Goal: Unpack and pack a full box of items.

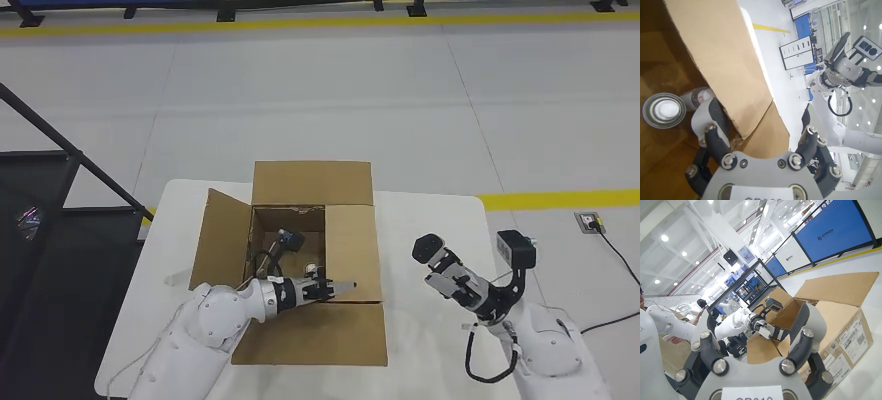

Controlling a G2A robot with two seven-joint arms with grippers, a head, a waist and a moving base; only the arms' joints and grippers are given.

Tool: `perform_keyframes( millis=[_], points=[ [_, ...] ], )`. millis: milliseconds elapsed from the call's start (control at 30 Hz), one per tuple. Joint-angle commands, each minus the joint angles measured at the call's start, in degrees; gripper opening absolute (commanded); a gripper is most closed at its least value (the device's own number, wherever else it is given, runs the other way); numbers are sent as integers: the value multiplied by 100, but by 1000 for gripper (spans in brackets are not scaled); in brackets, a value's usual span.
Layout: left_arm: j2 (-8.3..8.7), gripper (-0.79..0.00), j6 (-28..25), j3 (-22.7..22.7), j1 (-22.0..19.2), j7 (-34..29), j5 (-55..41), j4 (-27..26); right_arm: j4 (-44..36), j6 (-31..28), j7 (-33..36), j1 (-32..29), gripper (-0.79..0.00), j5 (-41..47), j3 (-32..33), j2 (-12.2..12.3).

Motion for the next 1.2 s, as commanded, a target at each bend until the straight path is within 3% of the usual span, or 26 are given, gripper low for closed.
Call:
perform_keyframes(
  millis=[0, 367, 567, 800, 1167],
  points=[
    [-18, 0, -27, 66, -53, 17, -9, 26, 5, 30, 35, 33, 0, 19, -16, 14],
    [22, 0, -36, -164, 77, 139, -160, -606, -37, -54, -28, 217, 0, -3, -205, 61],
    [-34, 0, 151, 22, -20, 350, -158, -771, -74, -139, -309, 130, 0, -121, -17, 99],
    [-227, 0, 257, 548, -316, 1050, -239, -694, -387, -868, -874, -506, 0, 235, 637, 171],
    [-678, 0, 524, 1609, -1199, 1625, -106, 53, -874, -896, -1166, -1226, 0, 188, 1232, 243]
  ],
)
